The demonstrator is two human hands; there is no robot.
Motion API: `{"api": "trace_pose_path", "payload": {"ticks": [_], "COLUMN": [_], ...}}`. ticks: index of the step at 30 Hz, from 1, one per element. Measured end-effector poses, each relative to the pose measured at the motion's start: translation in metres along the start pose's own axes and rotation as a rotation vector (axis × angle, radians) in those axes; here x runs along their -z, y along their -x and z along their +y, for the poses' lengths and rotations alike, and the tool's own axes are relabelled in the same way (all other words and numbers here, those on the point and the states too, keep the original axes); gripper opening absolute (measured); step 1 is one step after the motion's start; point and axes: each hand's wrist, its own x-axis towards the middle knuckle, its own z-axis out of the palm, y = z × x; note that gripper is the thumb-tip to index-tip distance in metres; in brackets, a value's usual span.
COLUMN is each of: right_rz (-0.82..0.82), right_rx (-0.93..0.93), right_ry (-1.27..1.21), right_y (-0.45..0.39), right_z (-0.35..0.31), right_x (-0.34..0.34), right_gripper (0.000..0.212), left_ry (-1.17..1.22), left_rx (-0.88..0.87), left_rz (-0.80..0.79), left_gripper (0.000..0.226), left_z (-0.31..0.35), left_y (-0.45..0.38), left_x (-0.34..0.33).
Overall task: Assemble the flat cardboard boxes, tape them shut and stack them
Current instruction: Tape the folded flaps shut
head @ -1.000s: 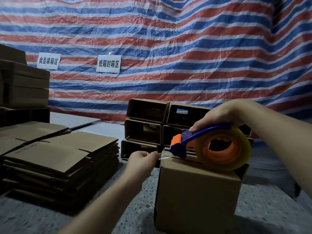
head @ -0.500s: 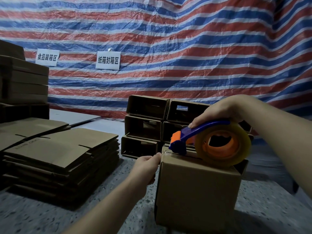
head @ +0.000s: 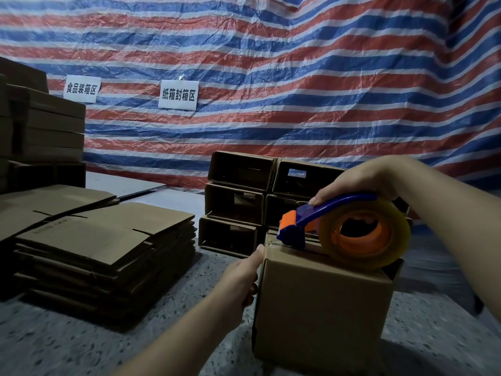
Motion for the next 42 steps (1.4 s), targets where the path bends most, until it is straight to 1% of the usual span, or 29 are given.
{"api": "trace_pose_path", "payload": {"ticks": [1, 2, 4, 6, 7, 9, 11, 14, 17, 20, 24, 29, 30, 32, 33, 35, 36, 37, 40, 42], "right_rz": [-0.001, 0.001, 0.004, 0.009, 0.012, 0.012, 0.013, 0.002, -0.005, 0.012, -0.007, -0.001, -0.008, -0.038, -0.046, -0.039, -0.04, -0.044, -0.039, -0.024], "right_rx": [-0.002, -0.006, -0.008, -0.006, -0.004, -0.001, -0.002, -0.006, -0.018, -0.018, -0.034, -0.061, -0.068, -0.087, -0.099, -0.126, -0.139, -0.147, -0.157, -0.173], "right_ry": [-0.002, -0.006, -0.007, -0.007, -0.001, 0.008, -0.007, -0.013, 0.012, 0.052, 0.123, 0.174, 0.179, 0.179, 0.176, 0.18, 0.184, 0.192, 0.228, 0.247], "right_y": [0.0, 0.0, 0.0, 0.0, 0.0, 0.0, -0.001, -0.001, -0.001, -0.002, 0.001, 0.0, 0.0, 0.006, 0.009, 0.01, 0.009, 0.007, 0.003, 0.002], "right_z": [0.0, 0.001, 0.0, 0.0, 0.0, 0.0, 0.0, -0.001, -0.002, -0.004, -0.009, -0.006, -0.003, 0.006, 0.011, 0.024, 0.028, 0.029, 0.02, 0.014], "right_x": [0.0, 0.0, 0.0, 0.0, 0.0, 0.0, 0.0, 0.0, -0.001, 0.001, 0.006, 0.012, 0.015, 0.022, 0.025, 0.03, 0.03, 0.028, 0.02, 0.017], "right_gripper": [0.067, 0.065, 0.063, 0.061, 0.061, 0.059, 0.051, 0.048, 0.054, 0.057, 0.049, 0.064, 0.061, 0.049, 0.05, 0.069, 0.074, 0.073, 0.055, 0.05], "left_ry": [0.001, -0.005, -0.013, -0.026, -0.022, -0.003, -0.028, -0.13, -0.145, -0.13, -0.169, -0.203, -0.209, -0.227, -0.238, -0.254, -0.258, -0.259, -0.267, -0.306], "left_rx": [0.013, 0.023, 0.015, -0.019, -0.063, -0.186, -0.251, -0.155, -0.114, -0.138, -0.195, -0.2, -0.206, -0.219, -0.225, -0.235, -0.237, -0.237, -0.24, -0.244], "left_rz": [-0.002, 0.002, 0.035, 0.125, 0.174, 0.21, 0.17, 0.033, -0.044, -0.018, -0.004, 0.023, 0.031, 0.04, 0.043, 0.052, 0.056, 0.058, 0.048, 0.044], "left_gripper": [0.088, 0.083, 0.06, 0.031, 0.022, 0.021, 0.021, 0.029, 0.036, 0.046, 0.049, 0.04, 0.039, 0.038, 0.038, 0.037, 0.036, 0.035, 0.032, 0.031], "left_z": [-0.001, 0.0, 0.001, 0.007, 0.013, 0.03, 0.047, 0.056, 0.05, 0.047, 0.051, 0.051, 0.051, 0.051, 0.05, 0.05, 0.05, 0.05, 0.05, 0.052], "left_y": [0.001, 0.003, 0.004, 0.003, 0.004, 0.002, 0.001, 0.006, 0.006, 0.004, 0.006, 0.006, 0.006, 0.004, 0.004, 0.004, 0.003, 0.004, 0.006, 0.008], "left_x": [0.0, -0.001, 0.0, 0.001, 0.002, 0.001, -0.005, -0.019, -0.021, -0.018, -0.019, -0.019, -0.019, -0.019, -0.019, -0.02, -0.02, -0.02, -0.019, -0.019]}}
